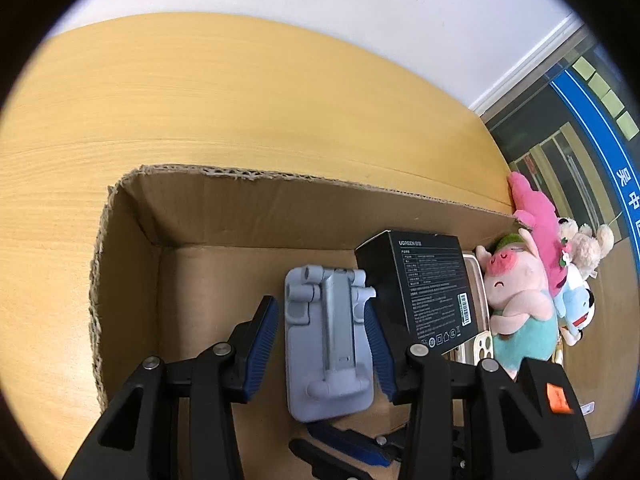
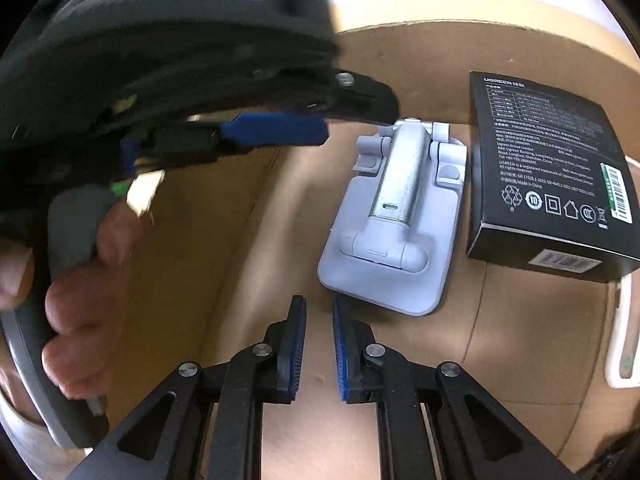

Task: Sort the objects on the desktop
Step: 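Open the left gripper and withdraw it from the phone stand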

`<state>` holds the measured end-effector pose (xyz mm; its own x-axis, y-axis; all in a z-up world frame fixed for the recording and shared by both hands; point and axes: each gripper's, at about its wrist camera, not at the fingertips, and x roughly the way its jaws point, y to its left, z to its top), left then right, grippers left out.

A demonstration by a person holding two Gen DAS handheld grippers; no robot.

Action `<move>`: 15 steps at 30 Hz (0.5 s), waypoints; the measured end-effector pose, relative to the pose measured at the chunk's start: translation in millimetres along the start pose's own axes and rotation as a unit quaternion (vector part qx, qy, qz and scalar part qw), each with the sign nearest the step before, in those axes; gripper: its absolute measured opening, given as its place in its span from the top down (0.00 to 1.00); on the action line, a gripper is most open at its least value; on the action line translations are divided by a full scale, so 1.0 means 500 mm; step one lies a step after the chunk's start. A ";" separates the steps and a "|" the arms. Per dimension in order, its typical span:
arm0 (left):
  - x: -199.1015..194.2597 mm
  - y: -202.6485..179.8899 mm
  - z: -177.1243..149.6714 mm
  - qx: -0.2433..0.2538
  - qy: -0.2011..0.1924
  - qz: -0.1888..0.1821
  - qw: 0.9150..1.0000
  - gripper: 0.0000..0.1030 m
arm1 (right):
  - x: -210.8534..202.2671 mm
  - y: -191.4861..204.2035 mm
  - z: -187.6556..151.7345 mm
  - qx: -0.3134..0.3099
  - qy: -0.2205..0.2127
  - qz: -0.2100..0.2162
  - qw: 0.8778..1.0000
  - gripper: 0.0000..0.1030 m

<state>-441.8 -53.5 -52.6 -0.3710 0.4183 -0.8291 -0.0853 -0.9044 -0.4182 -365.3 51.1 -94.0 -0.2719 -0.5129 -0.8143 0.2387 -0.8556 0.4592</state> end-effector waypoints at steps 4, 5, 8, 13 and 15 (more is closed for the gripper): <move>-0.002 0.009 -0.002 -0.005 0.001 0.003 1.000 0.59 | 0.001 -0.003 0.012 0.008 -0.019 -0.012 1.000 0.89; -0.004 0.009 -0.002 -0.005 -0.001 0.003 1.000 0.59 | 0.000 -0.005 0.015 0.010 -0.023 -0.016 1.000 0.89; -0.011 0.012 -0.005 -0.006 -0.004 0.002 1.000 0.59 | -0.006 -0.012 0.019 0.016 -0.034 -0.030 0.999 0.89; -0.031 0.007 -0.018 0.001 -0.016 0.011 1.000 0.59 | -0.006 -0.008 0.026 0.015 -0.034 -0.030 0.999 0.87; -0.051 0.006 -0.026 0.002 -0.028 0.014 0.999 0.59 | -0.003 -0.002 0.029 0.014 -0.030 -0.023 0.999 0.85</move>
<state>-420.5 -65.6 -37.8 -0.4251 0.3875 -0.8180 -0.0780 -0.9161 -0.3934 -378.5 51.9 -88.2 -0.3383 -0.4762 -0.8117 0.1981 -0.8792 0.4333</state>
